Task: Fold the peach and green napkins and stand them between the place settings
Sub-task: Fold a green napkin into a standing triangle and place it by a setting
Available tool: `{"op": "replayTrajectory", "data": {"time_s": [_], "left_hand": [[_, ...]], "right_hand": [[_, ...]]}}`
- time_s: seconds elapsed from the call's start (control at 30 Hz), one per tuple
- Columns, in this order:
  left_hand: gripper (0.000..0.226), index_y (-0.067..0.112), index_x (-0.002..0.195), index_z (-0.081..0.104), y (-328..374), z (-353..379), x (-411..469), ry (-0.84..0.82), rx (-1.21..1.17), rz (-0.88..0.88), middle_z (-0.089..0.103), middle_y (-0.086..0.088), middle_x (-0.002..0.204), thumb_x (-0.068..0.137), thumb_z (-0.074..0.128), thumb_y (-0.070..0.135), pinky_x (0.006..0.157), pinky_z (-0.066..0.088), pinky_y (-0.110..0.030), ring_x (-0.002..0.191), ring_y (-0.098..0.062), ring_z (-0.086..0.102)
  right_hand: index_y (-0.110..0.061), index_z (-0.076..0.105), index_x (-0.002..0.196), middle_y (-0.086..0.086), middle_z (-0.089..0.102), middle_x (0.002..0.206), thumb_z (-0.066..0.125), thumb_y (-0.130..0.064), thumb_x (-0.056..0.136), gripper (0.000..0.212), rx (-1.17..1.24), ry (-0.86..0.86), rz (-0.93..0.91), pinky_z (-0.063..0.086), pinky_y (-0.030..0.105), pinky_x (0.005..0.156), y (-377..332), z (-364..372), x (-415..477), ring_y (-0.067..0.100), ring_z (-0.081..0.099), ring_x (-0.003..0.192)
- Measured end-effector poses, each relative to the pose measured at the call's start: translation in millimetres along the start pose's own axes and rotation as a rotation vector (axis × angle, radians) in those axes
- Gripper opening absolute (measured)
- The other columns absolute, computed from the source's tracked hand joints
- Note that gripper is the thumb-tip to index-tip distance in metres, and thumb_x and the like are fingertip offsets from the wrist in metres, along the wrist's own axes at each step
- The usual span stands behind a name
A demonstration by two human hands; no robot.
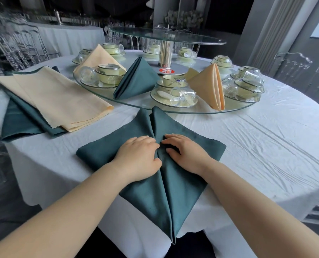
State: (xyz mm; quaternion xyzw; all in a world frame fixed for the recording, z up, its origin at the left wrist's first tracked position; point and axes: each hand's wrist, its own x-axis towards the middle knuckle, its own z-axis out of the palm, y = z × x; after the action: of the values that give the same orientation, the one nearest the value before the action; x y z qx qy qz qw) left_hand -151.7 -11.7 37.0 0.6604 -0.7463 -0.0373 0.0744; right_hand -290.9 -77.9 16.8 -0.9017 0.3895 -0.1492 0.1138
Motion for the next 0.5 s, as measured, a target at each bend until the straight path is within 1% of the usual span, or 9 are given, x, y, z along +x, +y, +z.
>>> {"op": "replayTrajectory", "data": {"time_s": [0.03,0.13,0.17,0.27,0.33,0.4,0.43,0.5], "left_hand": [[0.046,0.019,0.140,0.033,0,1,1,-0.010,-0.018,0.006,0.029,0.004,0.147,0.096,0.034,0.030,0.109,0.011,-0.024,0.137,-0.010,0.019],[0.049,0.019,0.146,0.015,3,12,2,-0.043,-0.063,0.002,0.005,0.004,0.156,0.099,0.025,0.028,0.112,0.001,-0.025,0.142,-0.009,0.003],[0.049,0.018,0.147,0.013,3,16,2,-0.042,-0.061,-0.002,0.000,0.004,0.156,0.099,0.024,0.028,0.112,-0.001,-0.025,0.142,-0.009,0.000],[0.050,0.018,0.147,0.011,3,22,4,-0.025,-0.059,0.004,-0.001,0.004,0.156,0.100,0.023,0.028,0.112,-0.004,-0.024,0.142,-0.009,-0.001],[0.050,0.019,0.147,0.010,2,23,6,-0.022,-0.057,0.006,0.000,0.004,0.156,0.099,0.023,0.029,0.112,-0.005,-0.024,0.142,-0.008,-0.001],[0.051,0.019,0.147,0.010,1,24,6,-0.026,-0.050,0.005,0.001,0.005,0.156,0.099,0.024,0.030,0.112,-0.005,-0.023,0.142,-0.007,-0.001],[0.051,0.019,0.147,0.011,1,24,6,-0.026,-0.049,0.003,0.001,0.005,0.156,0.099,0.024,0.030,0.112,-0.006,-0.023,0.142,-0.007,-0.001],[0.051,0.019,0.147,0.011,2,24,4,-0.026,-0.060,-0.005,0.002,0.006,0.156,0.099,0.024,0.031,0.111,-0.007,-0.021,0.142,-0.006,-0.001]], "right_hand": [[-0.016,0.048,0.131,-0.002,0.039,0.144,0.043,-0.016,0.094,0.036,0.002,0.004,-0.001,0.013,0.010,0.103,0,0,0,0.011,0.029,0.135],[-0.017,0.048,0.130,-0.003,0.039,0.144,0.043,-0.017,0.095,0.036,0.015,0.007,0.005,0.014,0.012,0.104,1,0,1,0.010,0.028,0.135],[-0.017,0.048,0.130,-0.003,0.039,0.144,0.043,-0.016,0.095,0.036,0.018,0.003,0.004,0.014,0.012,0.104,1,0,0,0.010,0.028,0.135],[-0.016,0.050,0.128,-0.002,0.040,0.143,0.043,-0.014,0.094,0.035,0.029,0.030,0.006,0.015,0.010,0.102,1,-1,0,0.011,0.030,0.134],[-0.014,0.057,0.122,0.001,0.047,0.137,0.046,-0.010,0.092,0.032,0.098,0.130,0.006,0.020,0.009,0.100,-2,-4,-3,0.013,0.038,0.130],[-0.012,0.064,0.113,0.002,0.056,0.128,0.046,-0.012,0.090,0.029,0.186,0.240,-0.021,0.026,0.010,0.097,-9,-7,-11,0.014,0.048,0.122],[-0.011,0.066,0.110,0.002,0.059,0.125,0.044,-0.016,0.088,0.031,0.226,0.252,-0.054,0.028,0.010,0.097,-14,-7,-18,0.012,0.050,0.119],[-0.007,0.064,0.111,0.005,0.060,0.122,0.038,-0.022,0.085,0.039,0.248,0.207,-0.147,0.029,0.010,0.097,-23,-3,-33,0.010,0.048,0.114]]}}
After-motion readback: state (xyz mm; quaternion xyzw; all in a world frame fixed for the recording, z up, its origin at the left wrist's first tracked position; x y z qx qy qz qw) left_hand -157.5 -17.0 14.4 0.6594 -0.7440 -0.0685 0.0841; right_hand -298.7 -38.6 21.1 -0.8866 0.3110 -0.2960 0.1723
